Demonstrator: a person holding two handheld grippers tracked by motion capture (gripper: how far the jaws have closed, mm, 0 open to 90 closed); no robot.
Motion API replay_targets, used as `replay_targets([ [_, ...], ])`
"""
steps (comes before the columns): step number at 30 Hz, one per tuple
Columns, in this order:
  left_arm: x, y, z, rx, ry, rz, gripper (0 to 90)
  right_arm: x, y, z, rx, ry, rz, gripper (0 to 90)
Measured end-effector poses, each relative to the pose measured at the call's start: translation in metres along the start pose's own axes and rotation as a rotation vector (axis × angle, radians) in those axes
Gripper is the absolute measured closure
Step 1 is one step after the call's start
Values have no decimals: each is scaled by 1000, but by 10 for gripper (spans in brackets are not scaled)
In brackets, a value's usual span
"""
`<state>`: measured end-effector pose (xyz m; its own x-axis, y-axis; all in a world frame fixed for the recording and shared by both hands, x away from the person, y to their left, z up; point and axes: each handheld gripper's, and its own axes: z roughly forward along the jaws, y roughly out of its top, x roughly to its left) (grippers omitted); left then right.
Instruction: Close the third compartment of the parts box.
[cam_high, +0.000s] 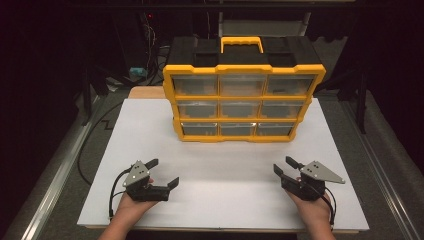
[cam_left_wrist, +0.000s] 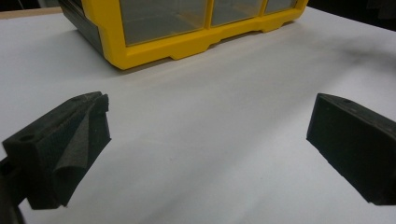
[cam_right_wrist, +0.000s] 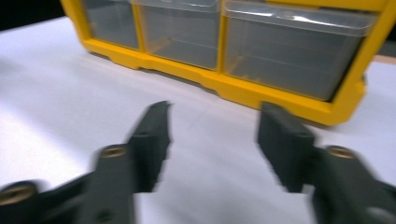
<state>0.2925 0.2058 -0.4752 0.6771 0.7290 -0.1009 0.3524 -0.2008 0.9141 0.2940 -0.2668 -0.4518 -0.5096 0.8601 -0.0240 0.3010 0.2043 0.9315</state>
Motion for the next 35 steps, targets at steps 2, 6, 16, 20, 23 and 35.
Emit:
replay_targets([
  [2, 0, 1, 0, -4, 0, -2, 5, 0, -1, 1, 2, 23, 23, 282],
  [6, 2, 0, 0, 6, 3, -3, 5, 2, -1, 2, -2, 22, 28, 134],
  [16, 1, 1, -3, -6, 10, -4, 3, 4, 3, -21, -125, 14, 39, 0],
  [20, 1, 0, -3, 5, 16, 8, 3, 3, -1, -13, -85, 15, 41, 0],
  [23, 0, 0, -4, -4, 21, 6, 3, 4, 0, -14, -100, 0, 29, 0],
  [35, 1, 0, -7, -15, 24, -5, 3, 2, 1, -19, -133, -12, 28, 0],
])
